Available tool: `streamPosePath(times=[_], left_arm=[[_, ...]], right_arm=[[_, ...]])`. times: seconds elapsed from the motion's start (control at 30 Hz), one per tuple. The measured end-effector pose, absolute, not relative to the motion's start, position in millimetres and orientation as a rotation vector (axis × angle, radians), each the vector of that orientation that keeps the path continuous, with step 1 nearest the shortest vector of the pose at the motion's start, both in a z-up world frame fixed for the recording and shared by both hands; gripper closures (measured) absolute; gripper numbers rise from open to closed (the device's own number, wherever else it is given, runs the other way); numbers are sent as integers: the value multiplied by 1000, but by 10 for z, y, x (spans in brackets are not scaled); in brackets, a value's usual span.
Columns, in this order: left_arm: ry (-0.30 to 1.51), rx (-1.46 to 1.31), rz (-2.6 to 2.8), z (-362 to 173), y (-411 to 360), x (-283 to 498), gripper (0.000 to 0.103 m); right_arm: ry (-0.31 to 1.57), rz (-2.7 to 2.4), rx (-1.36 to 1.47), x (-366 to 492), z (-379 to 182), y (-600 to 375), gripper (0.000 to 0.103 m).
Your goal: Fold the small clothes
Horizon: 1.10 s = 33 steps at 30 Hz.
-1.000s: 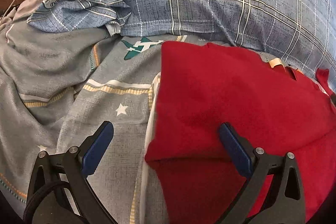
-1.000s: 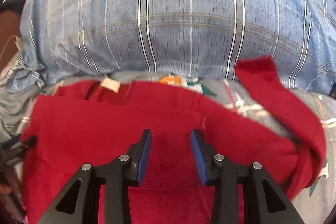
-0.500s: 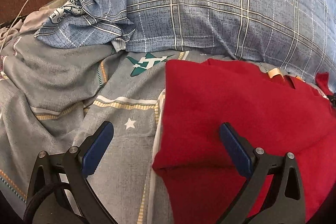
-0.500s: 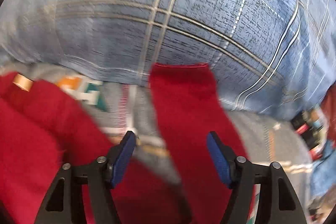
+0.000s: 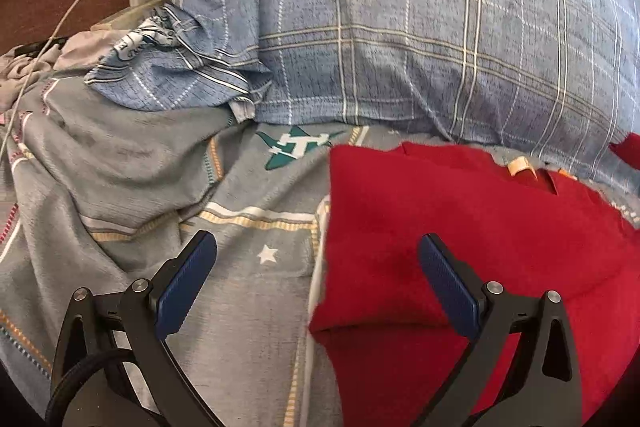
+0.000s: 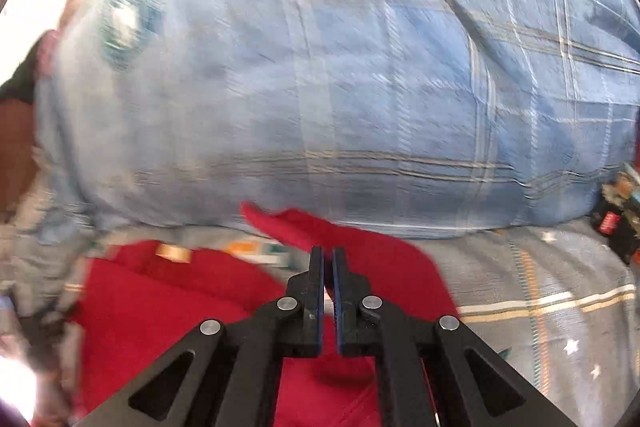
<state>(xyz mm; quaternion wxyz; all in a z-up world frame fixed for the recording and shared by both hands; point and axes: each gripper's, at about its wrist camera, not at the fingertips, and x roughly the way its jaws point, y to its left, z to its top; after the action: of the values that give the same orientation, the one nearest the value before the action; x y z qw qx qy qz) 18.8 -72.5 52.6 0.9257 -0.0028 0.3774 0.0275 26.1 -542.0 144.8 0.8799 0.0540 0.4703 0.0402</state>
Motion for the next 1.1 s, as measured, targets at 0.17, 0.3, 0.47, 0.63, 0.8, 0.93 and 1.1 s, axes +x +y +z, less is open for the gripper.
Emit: streamPosePath(times=[0.17,0.3,0.47,0.63,0.8,0.93,1.1], left_arm=[[748,-46,54,611,-606,150,2],[725,-100,51,688,-433,131,2],[714,-218,29,752,-177,125,2],[744,-269,-10,697,-97,193,2],[764,-265,-73,688,-193,217,2],[777,-252,-153,691,-327,191,2],[803,-170,-232,648,-622,211,2]], right_arm=[[987,421,96,33,1881,-4554,100],[1044,666,62,-15,1821,-3918,100],[1188,800,-11,171,1237,-3037,100],[1323,703,-29,678,326,-2667,100],[1317,514,37,993,-104,-2681,92],[1199,501,122,744,241,-2981,54],[1141,525,154,193,580,-3446,54]])
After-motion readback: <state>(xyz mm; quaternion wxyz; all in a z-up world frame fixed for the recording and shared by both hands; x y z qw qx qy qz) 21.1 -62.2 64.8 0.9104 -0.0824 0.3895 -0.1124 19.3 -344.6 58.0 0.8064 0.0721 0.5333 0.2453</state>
